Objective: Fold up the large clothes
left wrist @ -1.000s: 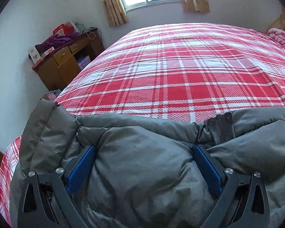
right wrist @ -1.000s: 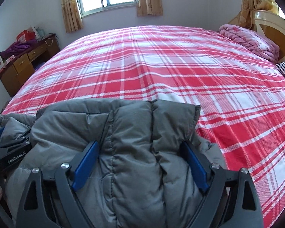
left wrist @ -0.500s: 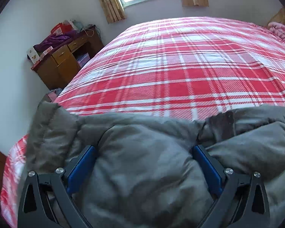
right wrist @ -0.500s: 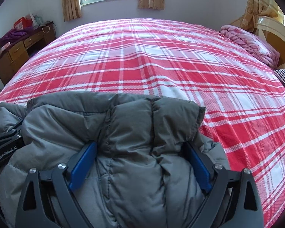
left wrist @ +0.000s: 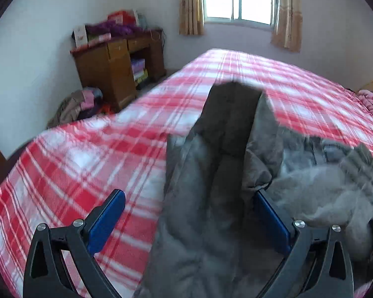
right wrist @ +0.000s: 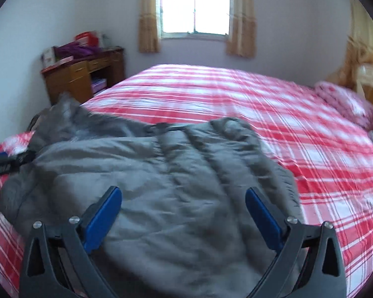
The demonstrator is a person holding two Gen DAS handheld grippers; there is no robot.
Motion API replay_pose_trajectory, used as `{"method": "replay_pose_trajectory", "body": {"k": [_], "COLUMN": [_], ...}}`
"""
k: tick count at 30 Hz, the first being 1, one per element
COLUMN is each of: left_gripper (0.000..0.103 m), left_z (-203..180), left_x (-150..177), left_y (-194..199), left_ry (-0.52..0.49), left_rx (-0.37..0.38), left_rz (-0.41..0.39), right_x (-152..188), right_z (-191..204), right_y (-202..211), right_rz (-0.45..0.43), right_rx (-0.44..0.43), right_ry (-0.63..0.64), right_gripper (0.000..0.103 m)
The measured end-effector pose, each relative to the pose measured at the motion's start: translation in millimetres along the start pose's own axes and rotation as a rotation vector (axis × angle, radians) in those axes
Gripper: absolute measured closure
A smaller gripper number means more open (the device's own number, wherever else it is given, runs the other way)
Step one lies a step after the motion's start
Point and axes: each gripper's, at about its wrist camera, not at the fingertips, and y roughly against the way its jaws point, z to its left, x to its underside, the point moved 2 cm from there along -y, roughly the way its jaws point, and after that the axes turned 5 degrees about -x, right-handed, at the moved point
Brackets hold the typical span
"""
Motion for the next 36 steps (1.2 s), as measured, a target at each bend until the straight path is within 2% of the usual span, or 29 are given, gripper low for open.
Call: {"method": "replay_pose_trajectory", "body": {"k": [2, 3, 8, 9, 11, 12, 13, 15, 18, 19, 22, 25, 27, 29, 31, 33, 35, 36], "left_gripper": [0.001, 0.001, 0.001, 0.001, 0.001, 0.001, 0.001, 0.001, 0.001, 0.001, 0.001, 0.001, 0.001, 0.001, 0.001, 0.001, 0.001, 0.001], "left_z": [-20, -29, -73, -80, -90, -95, -97, -94, -82, -78, -74, -67, -62, -63, -65, -67, -66, -65], "left_x": [-16, -22, -58, -64, -77, -84, -92, -100, -103, -99, -81, -58, -48, -43, -40, -35, -34, -34], "left_y": [10, 14, 21, 15, 0, -10, -17, -26, -37, -42, -58, -70, -77, -87, -92, -100, -108, -108], "left_ry": [-0.051, -0.078, -0.17, -0.168, -0.156, -0.149, -0.134, -0.087, -0.011, -0.005, -0.052, -0.083, -0.062, -0.054, -0.057, -0.073, -0.084, -0.077], "left_rx": [0.012, 0.016, 0.005, 0.0, -0.011, -0.019, -0.032, -0.023, -0.027, -0.033, -0.101, -0.196, -0.178, -0.185, -0.203, -0.199, -0.181, -0.176], "left_rz": [-0.052, -0.073, -0.164, -0.167, -0.154, -0.145, -0.139, -0.126, -0.118, -0.118, -0.066, -0.058, -0.04, 0.009, 0.016, 0.038, 0.068, 0.071], "right_x": [-4, -7, -32, -35, -41, -38, -35, -28, -23, -21, -28, -44, -56, -65, -64, -58, -47, -43], "right_z": [11, 10, -40, -49, -67, -71, -77, -92, -148, -158, -166, -153, -125, -89, -45, -28, -24, -27], "right_y": [-10, -14, -2, -5, -35, -57, -74, -94, -110, -113, -113, -73, -43, -45, -70, -102, -138, -149], "right_rz": [0.007, 0.017, -0.049, -0.043, 0.053, 0.122, 0.144, 0.168, 0.186, 0.195, 0.19, 0.073, -0.03, -0.054, 0.013, 0.086, 0.201, 0.223], "right_rx": [-0.013, -0.012, 0.086, 0.099, 0.143, 0.15, 0.159, 0.273, 0.353, 0.362, 0.338, 0.342, 0.277, 0.172, 0.047, 0.033, 0.036, 0.044], "right_ry": [0.046, 0.039, -0.073, -0.085, -0.07, -0.035, -0.011, 0.026, -0.174, -0.207, -0.23, -0.249, -0.24, -0.16, -0.058, -0.033, -0.026, -0.036], "right_gripper": [0.005, 0.011, 0.008, 0.003, 0.0, 0.002, 0.007, 0.008, 0.008, 0.007, 0.007, 0.007, 0.005, 0.002, 0.003, 0.003, 0.006, 0.005]}}
